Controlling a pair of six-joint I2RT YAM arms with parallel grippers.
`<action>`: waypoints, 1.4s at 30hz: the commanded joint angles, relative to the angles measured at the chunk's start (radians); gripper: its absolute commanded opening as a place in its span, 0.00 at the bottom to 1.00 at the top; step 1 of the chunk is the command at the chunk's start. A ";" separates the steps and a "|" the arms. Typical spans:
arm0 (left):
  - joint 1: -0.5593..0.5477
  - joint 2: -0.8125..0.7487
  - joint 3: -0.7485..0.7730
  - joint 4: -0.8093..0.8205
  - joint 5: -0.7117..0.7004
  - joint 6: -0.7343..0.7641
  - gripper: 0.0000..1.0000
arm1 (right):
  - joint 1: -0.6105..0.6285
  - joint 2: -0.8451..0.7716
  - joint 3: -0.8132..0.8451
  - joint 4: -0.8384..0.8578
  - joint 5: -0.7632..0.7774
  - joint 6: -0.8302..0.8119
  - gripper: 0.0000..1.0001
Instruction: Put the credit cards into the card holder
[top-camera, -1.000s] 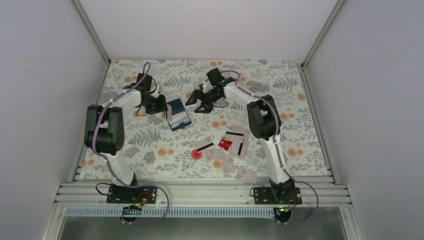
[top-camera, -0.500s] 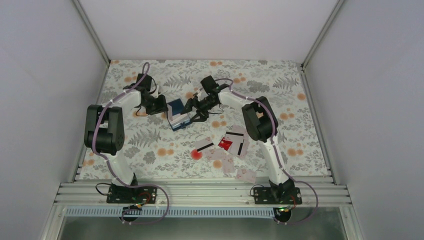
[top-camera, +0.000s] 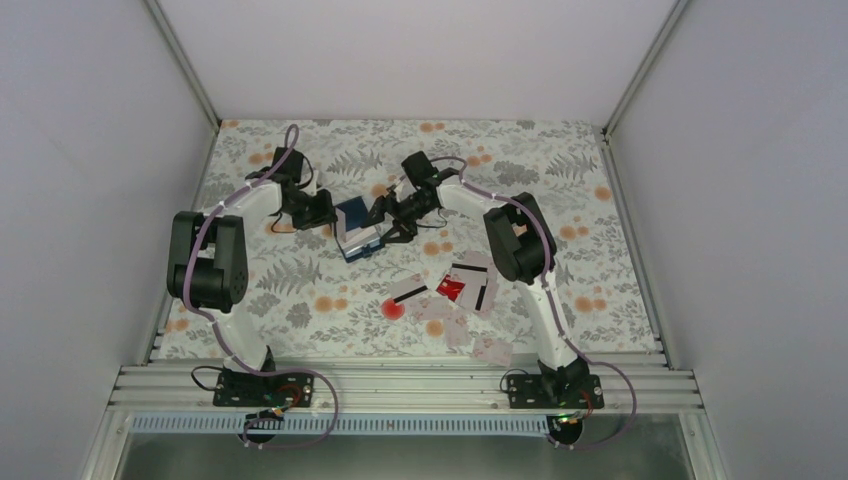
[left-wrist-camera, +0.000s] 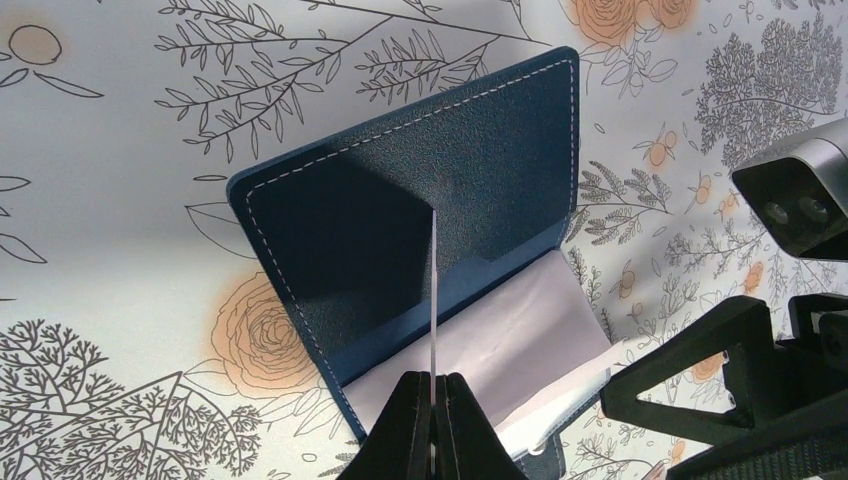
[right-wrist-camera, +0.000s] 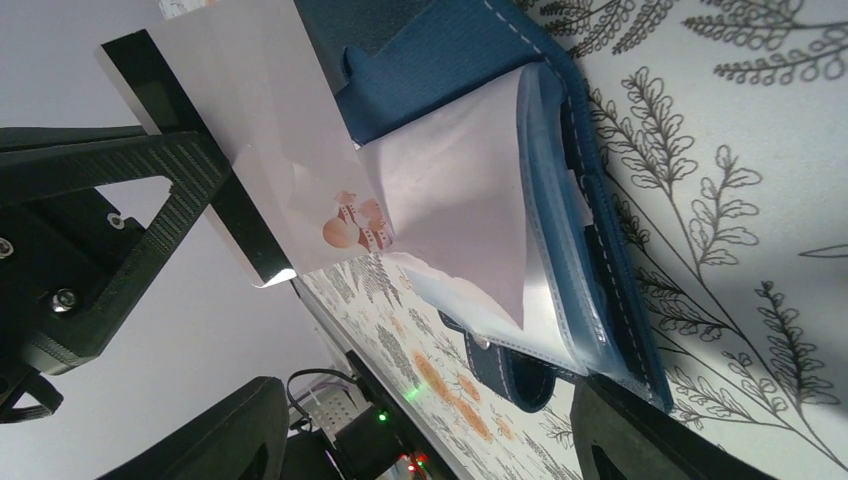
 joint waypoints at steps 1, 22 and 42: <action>-0.005 -0.024 -0.010 0.002 0.019 -0.004 0.03 | 0.009 -0.013 -0.013 0.004 0.000 0.003 0.72; -0.005 -0.017 -0.016 0.001 0.020 0.001 0.02 | 0.010 0.026 0.019 0.015 -0.009 0.002 0.72; -0.007 -0.029 -0.023 -0.004 0.025 0.003 0.02 | 0.010 0.071 0.130 -0.007 -0.038 -0.006 0.72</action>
